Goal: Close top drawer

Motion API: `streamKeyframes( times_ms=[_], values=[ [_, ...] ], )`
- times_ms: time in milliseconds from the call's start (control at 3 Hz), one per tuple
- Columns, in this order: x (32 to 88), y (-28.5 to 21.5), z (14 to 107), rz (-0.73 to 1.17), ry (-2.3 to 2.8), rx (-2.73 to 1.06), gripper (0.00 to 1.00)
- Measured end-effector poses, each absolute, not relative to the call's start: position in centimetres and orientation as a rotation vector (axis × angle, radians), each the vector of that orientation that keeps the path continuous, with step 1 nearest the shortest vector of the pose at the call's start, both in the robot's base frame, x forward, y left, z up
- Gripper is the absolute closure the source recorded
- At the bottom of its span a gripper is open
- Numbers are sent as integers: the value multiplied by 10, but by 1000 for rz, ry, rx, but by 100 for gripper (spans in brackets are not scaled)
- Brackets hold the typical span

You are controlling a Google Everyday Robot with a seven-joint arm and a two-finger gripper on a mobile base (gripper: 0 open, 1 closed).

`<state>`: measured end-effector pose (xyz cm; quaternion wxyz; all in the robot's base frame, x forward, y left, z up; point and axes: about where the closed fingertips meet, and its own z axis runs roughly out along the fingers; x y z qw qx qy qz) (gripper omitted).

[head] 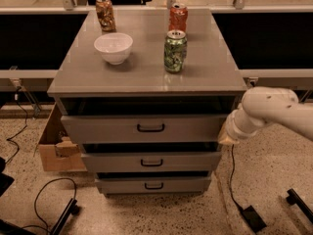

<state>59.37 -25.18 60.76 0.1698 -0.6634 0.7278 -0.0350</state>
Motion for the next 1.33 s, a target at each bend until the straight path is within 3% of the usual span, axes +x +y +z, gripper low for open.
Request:
streamKeyframes(
  times_ms=[667,1000,1333],
  values=[
    [608,-265,633,-168,2069,-1870,100],
    [573,-267,647,-183,2082,-1949,100],
    [493,-249,642,-74,2073,-2141,100]
  ],
)
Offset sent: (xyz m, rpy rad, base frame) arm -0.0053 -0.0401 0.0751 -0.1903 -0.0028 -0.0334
